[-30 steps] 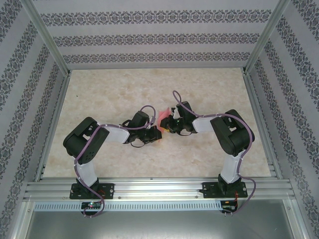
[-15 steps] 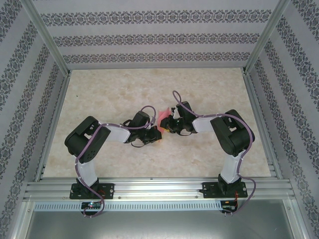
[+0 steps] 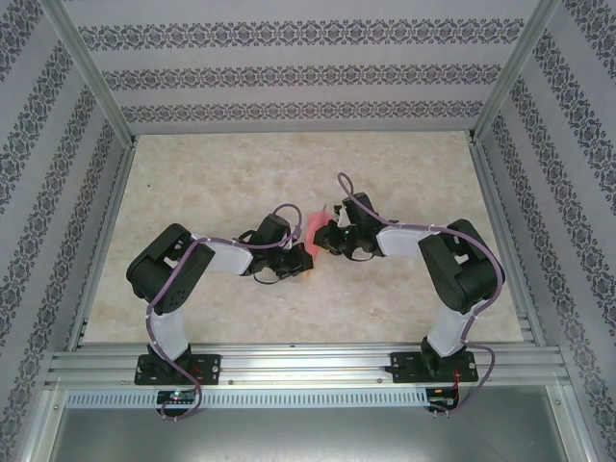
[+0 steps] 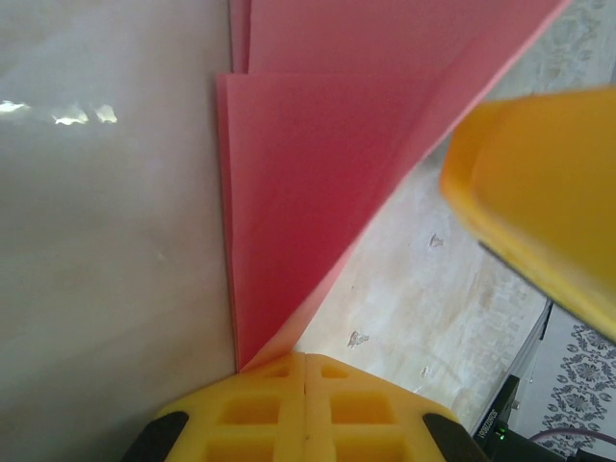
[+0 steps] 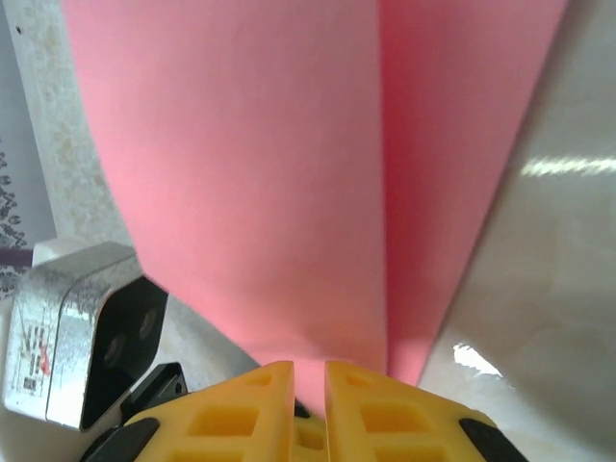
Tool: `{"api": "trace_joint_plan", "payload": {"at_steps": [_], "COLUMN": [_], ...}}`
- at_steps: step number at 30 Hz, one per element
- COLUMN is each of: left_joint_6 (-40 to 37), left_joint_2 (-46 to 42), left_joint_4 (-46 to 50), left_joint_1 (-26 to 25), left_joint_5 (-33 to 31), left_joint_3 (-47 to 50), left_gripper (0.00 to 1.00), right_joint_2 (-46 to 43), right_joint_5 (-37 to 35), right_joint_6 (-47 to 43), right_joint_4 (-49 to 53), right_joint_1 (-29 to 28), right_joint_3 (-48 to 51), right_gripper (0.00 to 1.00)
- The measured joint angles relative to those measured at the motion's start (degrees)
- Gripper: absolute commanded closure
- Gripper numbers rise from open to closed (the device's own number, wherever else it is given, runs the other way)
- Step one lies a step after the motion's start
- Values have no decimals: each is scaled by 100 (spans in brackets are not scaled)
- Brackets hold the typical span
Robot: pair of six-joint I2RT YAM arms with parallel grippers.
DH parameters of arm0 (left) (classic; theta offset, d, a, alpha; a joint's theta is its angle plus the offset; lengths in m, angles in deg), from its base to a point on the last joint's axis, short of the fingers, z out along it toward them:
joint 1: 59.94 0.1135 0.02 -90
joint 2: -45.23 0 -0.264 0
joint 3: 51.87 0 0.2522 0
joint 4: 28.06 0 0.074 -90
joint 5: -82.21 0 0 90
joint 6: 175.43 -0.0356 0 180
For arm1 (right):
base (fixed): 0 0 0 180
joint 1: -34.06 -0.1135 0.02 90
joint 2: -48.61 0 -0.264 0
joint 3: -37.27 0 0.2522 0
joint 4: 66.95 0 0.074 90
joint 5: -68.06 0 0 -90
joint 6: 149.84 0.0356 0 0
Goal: Fold a paper plane with a square sheet of paper (fold left side to right side)
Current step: Fold the wing for the fifth time at the center of the table.
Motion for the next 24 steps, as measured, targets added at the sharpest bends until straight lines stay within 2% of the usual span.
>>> {"api": "trace_joint_plan", "payload": {"at_steps": [13, 24], "left_joint_6": [0, 2], "left_joint_2": [0, 7], "left_joint_4": [74, 90], "left_joint_1": [0, 0], "left_joint_5": [0, 0], "left_joint_3": [-31, -39], "left_gripper": [100, 100], "right_joint_2": [164, 409], "right_joint_5": [-52, -695], "right_joint_6": [109, -341], "right_joint_4": [-55, 595], "right_joint_1": [-120, -190], "right_joint_3": [-52, -420], "right_gripper": [84, 84]}}
